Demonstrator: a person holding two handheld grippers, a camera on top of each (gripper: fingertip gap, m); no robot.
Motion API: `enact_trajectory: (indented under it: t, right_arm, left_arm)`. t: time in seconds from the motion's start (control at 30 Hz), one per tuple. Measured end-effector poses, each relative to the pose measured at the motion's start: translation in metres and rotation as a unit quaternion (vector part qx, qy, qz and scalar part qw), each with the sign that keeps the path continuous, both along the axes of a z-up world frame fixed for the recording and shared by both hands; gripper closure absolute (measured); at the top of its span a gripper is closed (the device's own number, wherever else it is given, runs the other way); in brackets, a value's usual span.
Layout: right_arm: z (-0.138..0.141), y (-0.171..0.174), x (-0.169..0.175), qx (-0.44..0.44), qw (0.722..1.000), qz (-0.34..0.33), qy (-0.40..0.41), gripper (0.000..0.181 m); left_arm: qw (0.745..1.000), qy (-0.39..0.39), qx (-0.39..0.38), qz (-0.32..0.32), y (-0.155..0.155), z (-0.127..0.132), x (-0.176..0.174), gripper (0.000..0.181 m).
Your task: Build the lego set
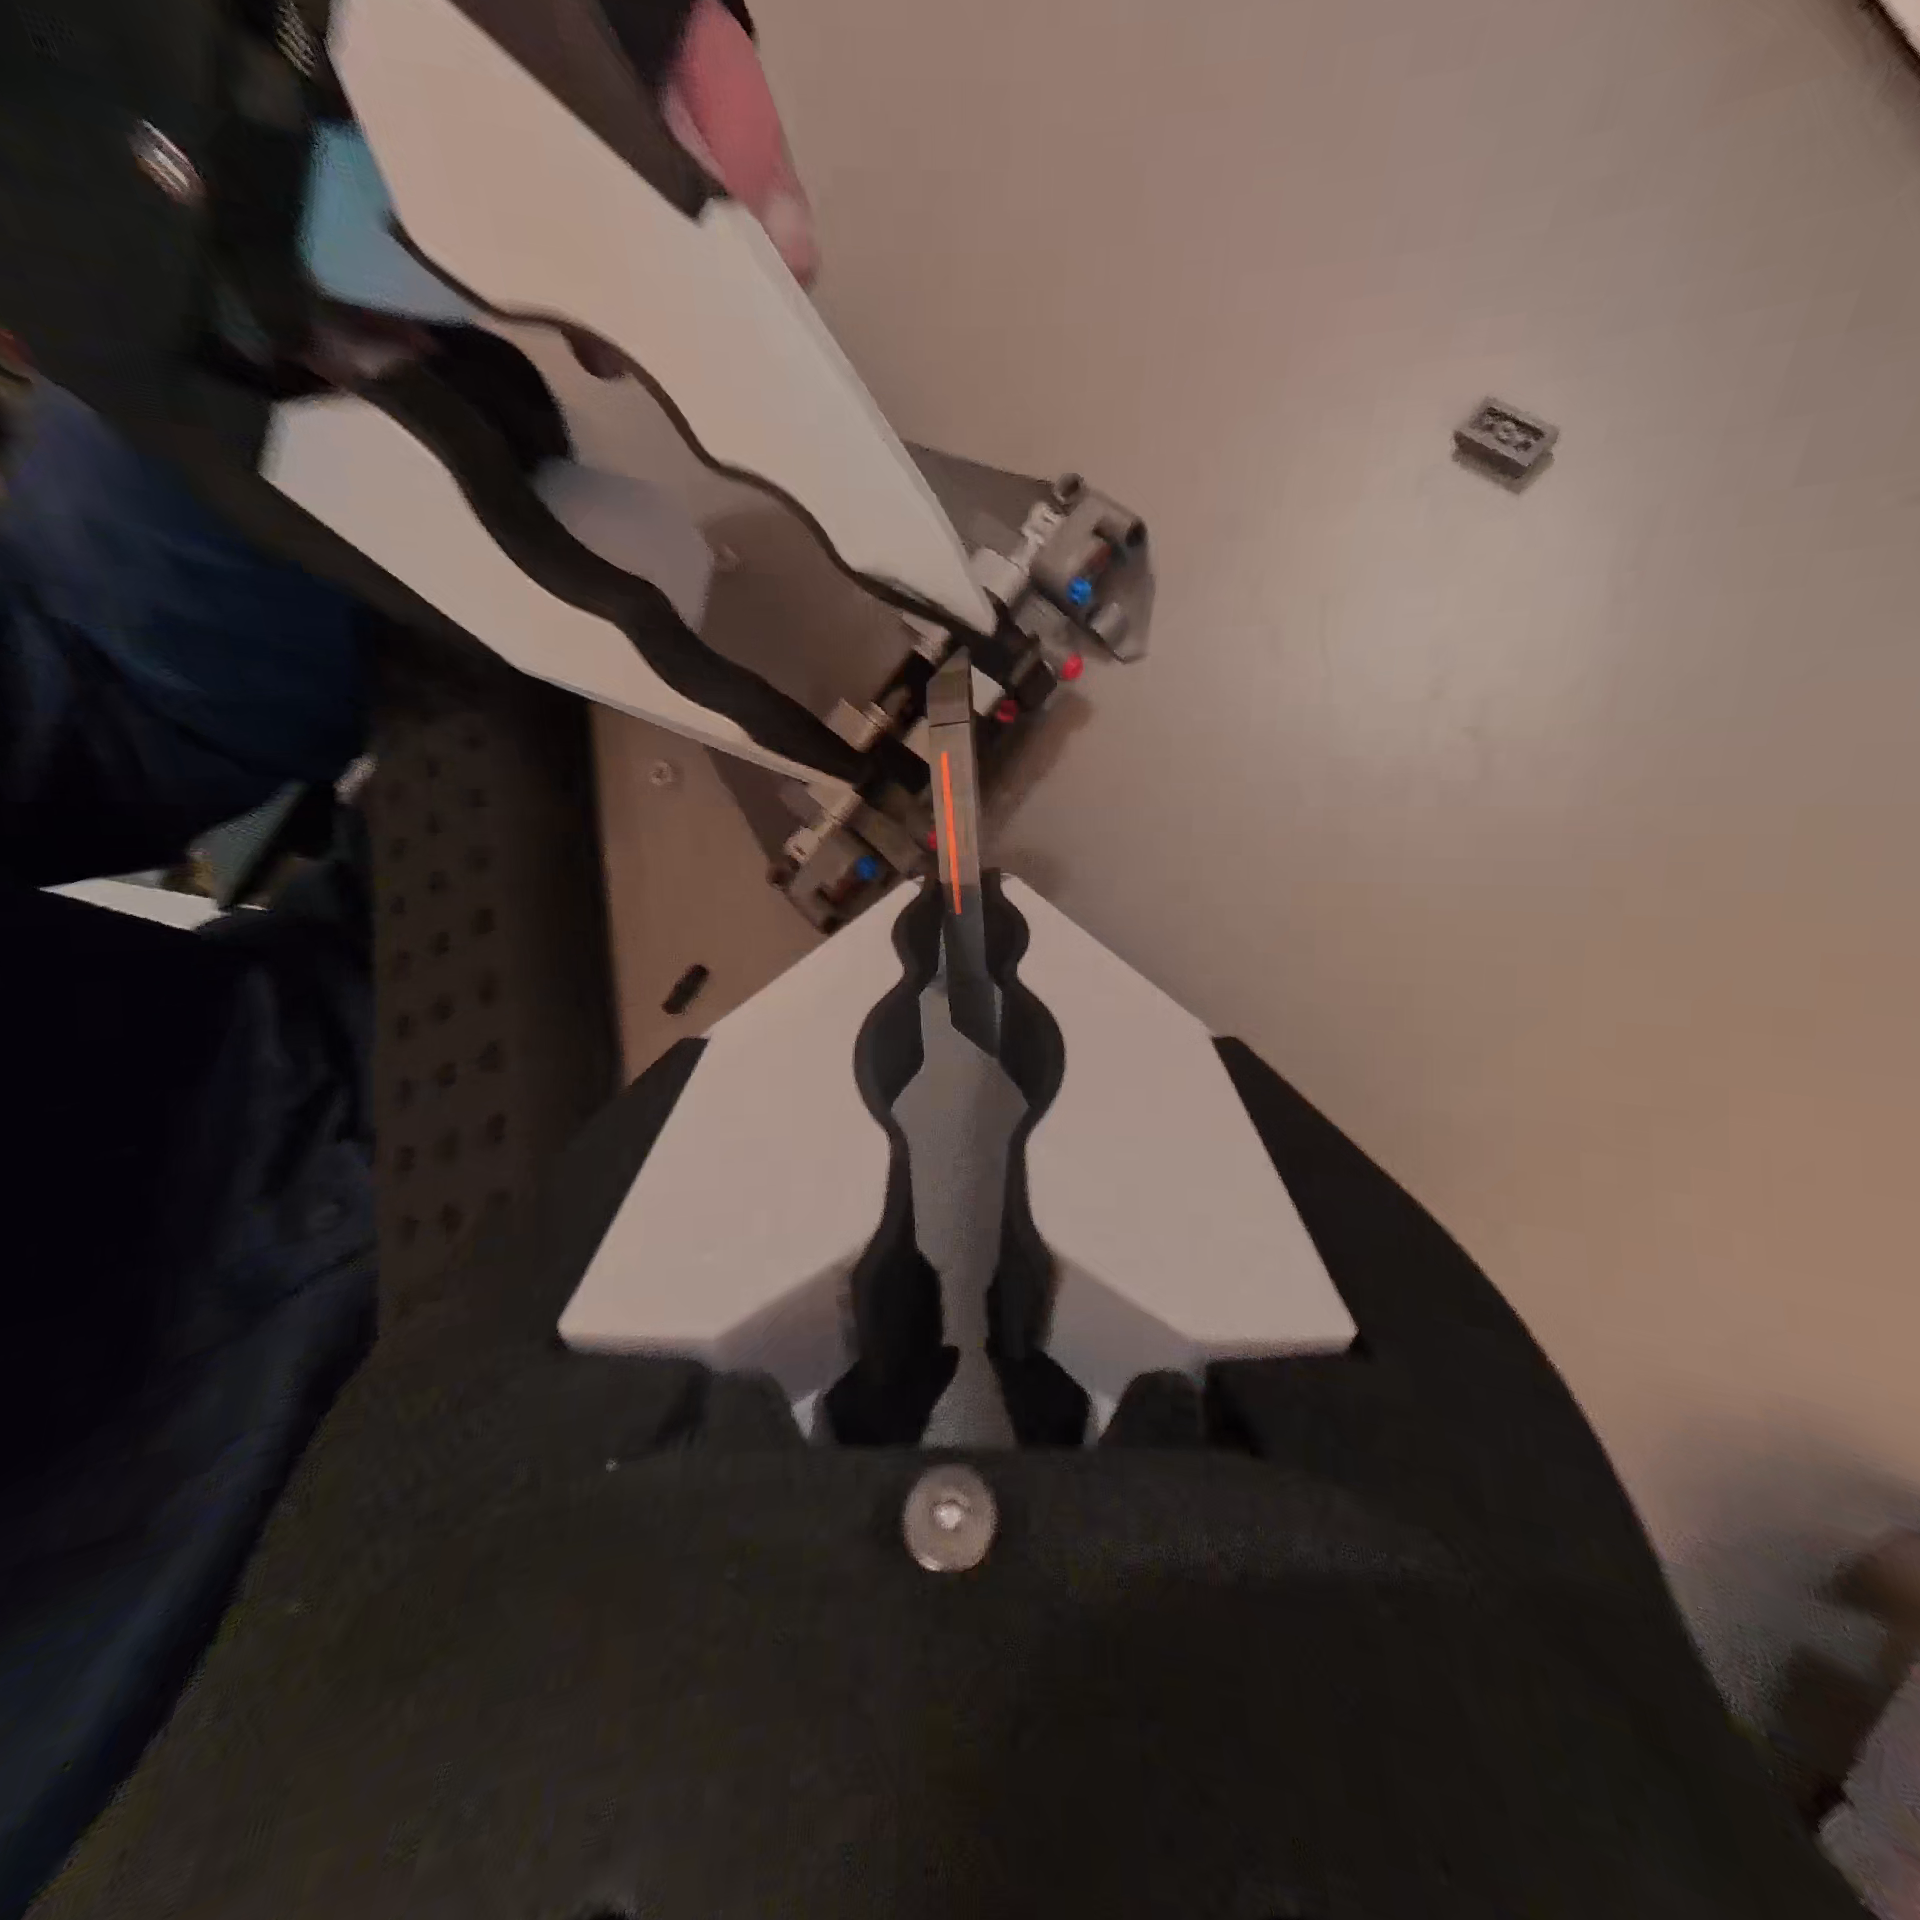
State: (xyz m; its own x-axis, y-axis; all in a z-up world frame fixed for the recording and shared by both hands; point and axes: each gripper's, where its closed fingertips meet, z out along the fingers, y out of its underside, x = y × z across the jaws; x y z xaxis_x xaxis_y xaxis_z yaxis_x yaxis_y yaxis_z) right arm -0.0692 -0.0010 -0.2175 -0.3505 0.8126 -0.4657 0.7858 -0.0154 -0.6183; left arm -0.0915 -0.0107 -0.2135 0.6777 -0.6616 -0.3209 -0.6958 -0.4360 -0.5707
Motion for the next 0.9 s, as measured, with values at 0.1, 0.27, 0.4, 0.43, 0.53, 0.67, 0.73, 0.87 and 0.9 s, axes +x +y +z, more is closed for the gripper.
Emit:
enact_trajectory:
  t: [0.1,0.27,0.4,0.43,0.53,0.67,0.73,0.87,0.9]
  right_arm:
    - [0.01,-0.006,0.001,-0.045,0.999,0.007,0.008,0.175]
    - [0.012,-0.003,-0.001,-0.047,0.999,0.0,0.016,0.175]
    - [0.017,0.0,-0.004,0.047,0.997,0.014,0.057,0.168]
    - [0.017,0.0,-0.004,0.076,0.995,0.019,0.067,0.168]
    - [0.016,0.0,-0.007,0.15,0.984,0.034,0.092,0.163]
    - [0.012,0.005,-0.01,0.224,0.968,0.04,0.109,0.176]
    - [0.01,0.003,-0.01,0.22,0.969,0.043,0.107,0.178]
    - [0.007,0.004,-0.01,0.182,0.979,0.03,0.086,0.181]
    - [0.008,0.002,-0.01,0.171,0.981,0.029,0.085,0.181]
  left_arm:
    - [0.998,0.051,0.043,-0.017,0.008,0.0,0.002,0.163]
    - [0.991,0.112,0.056,-0.038,0.007,-0.006,-0.001,0.173]
    - [0.993,0.114,0.03,-0.027,0.006,-0.006,-0.008,0.174]
    - [0.994,0.103,0.009,-0.023,0.005,-0.007,-0.01,0.174]
    - [0.997,0.062,-0.03,-0.016,0.003,-0.006,-0.012,0.175]
    - [0.997,0.008,-0.069,-0.021,0.0,-0.006,-0.009,0.174]
    - [0.996,-0.011,-0.083,-0.025,-0.001,-0.008,-0.01,0.174]
    - [0.996,-0.028,-0.082,-0.019,0.0,-0.012,-0.012,0.174]
    - [0.996,-0.03,-0.082,-0.019,0.001,-0.012,-0.013,0.174]
